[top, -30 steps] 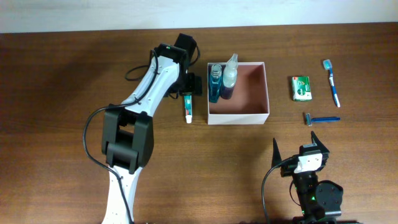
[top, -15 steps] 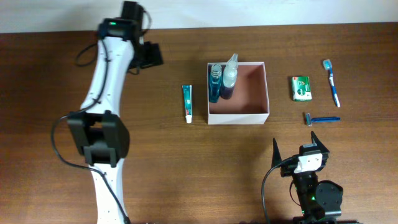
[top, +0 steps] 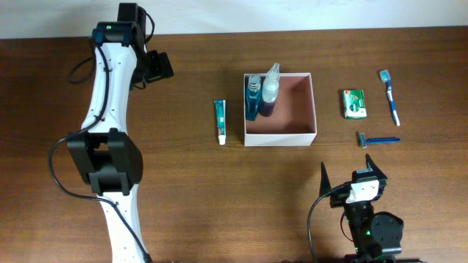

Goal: Pack container

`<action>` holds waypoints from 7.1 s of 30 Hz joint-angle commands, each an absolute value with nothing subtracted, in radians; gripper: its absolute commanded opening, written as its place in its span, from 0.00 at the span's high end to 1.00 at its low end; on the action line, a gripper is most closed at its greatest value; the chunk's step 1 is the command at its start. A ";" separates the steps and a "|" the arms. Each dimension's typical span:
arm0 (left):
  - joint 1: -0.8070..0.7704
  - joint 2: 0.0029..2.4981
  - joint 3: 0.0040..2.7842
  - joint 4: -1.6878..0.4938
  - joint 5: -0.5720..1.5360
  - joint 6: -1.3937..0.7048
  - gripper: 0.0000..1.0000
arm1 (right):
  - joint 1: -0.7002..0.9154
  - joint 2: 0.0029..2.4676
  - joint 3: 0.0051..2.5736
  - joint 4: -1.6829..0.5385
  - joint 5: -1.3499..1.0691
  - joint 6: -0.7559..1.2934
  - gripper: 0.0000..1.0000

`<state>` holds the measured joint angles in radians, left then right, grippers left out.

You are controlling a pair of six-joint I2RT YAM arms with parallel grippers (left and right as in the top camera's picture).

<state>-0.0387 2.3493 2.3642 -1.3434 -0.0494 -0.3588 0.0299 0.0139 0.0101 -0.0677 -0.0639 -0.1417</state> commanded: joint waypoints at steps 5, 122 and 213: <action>-0.035 2.355 2.375 -1.343 -0.056 -0.343 0.01 | 0.039 0.003 0.006 -0.048 -0.112 -0.141 0.01; -0.035 2.355 2.375 -1.344 -0.056 -0.343 0.01 | -0.208 2.423 2.099 -1.199 -0.003 -0.255 0.01; -0.036 2.355 2.375 -1.344 -0.056 -0.343 0.00 | -0.210 2.466 2.064 -1.073 -0.003 -0.255 0.34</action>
